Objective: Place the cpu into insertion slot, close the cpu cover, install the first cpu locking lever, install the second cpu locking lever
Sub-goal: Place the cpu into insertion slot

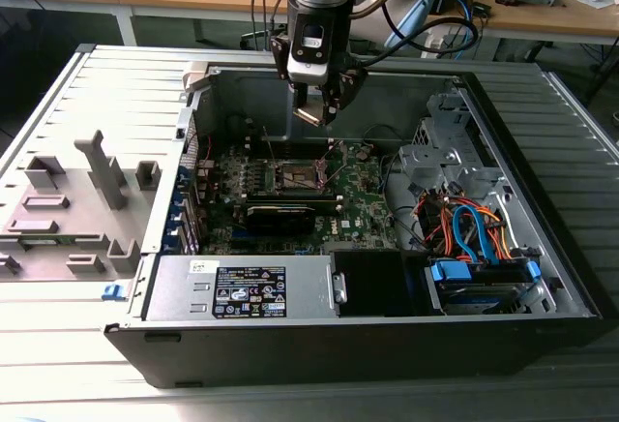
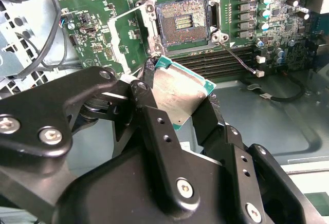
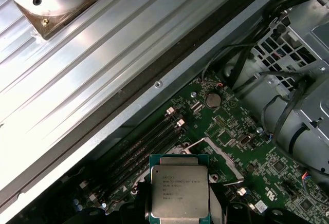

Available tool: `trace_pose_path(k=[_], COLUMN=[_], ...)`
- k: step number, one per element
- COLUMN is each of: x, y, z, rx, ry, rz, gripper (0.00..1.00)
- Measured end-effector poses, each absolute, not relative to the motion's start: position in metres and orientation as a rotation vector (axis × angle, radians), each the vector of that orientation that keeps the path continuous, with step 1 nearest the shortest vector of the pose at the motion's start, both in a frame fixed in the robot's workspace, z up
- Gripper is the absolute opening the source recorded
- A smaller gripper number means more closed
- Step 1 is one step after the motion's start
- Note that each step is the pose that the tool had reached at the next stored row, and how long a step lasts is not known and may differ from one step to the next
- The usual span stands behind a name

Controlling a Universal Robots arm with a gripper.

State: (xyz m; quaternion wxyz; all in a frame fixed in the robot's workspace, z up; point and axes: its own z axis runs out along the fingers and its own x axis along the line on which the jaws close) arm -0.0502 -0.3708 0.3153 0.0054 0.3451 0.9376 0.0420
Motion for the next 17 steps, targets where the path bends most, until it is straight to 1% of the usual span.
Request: trace_pose_path(k=[17], x=[-0.0502], y=[-0.3708], z=[0.3152], rx=[1.097], ry=[2.929], rz=[0.131], gripper=[0.54])
